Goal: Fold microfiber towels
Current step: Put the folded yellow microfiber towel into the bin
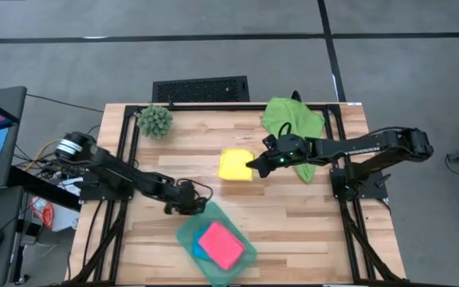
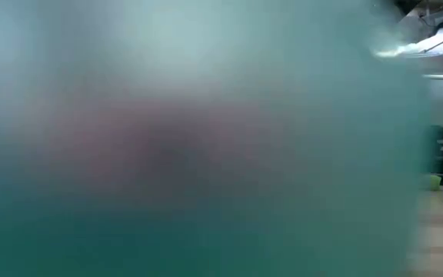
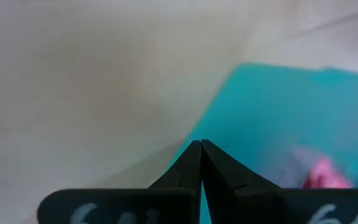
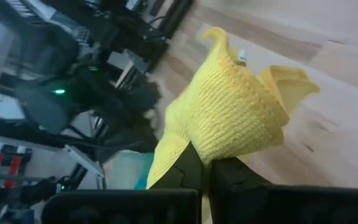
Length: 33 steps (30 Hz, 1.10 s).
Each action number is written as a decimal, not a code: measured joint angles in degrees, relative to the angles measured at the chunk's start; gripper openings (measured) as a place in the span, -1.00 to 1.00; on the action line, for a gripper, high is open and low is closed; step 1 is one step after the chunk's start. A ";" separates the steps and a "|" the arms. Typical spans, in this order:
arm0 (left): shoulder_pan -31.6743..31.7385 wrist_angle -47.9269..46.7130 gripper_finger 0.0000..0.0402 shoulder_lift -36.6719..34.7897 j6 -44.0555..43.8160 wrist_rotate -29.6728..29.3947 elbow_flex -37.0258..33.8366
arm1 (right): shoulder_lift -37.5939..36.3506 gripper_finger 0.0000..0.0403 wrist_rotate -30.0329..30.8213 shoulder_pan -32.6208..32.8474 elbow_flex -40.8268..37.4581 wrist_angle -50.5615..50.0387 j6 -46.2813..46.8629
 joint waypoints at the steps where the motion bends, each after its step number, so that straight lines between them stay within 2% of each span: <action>1: 0.71 2.66 -1.00 2.01 -0.11 -0.12 0.43 | -0.50 -0.90 -0.06 0.37 -0.02 -0.27 -0.14; 5: 4.16 6.57 -1.00 7.39 1.32 -0.03 2.25 | -1.88 -0.91 -0.19 2.59 -0.02 -0.97 -0.16; 8: 6.75 6.68 -1.00 7.79 4.04 0.15 2.69 | -2.49 -0.90 -0.13 4.44 0.00 -0.70 0.68; 14: 10.69 5.62 -1.00 2.65 11.96 -0.15 2.80 | -3.21 -0.92 5.69 6.59 -0.02 4.36 4.53; 16: 12.16 4.38 -1.00 0.69 14.93 -0.64 2.80 | -2.96 -0.92 8.43 7.37 0.00 8.81 6.92; 20: 15.27 -0.54 -1.00 -4.01 20.49 -0.23 2.79 | -1.49 -0.91 17.48 12.41 0.45 15.60 11.26; 23: 16.95 -9.05 -1.00 -9.49 26.08 2.32 2.80 | 0.62 -0.92 25.99 17.83 1.81 15.22 13.62; 26: 17.87 -19.78 -1.00 -16.71 30.03 1.30 2.75 | 5.04 -0.92 34.07 23.33 4.96 15.77 16.35; 31: 17.04 -31.96 -1.00 -27.95 31.06 -1.63 2.76 | 14.41 -0.92 45.45 30.61 12.93 15.61 19.90; 33: 15.74 -35.14 -1.00 -31.95 29.96 -2.94 2.76 | 18.10 -0.93 47.87 32.10 17.43 15.96 20.01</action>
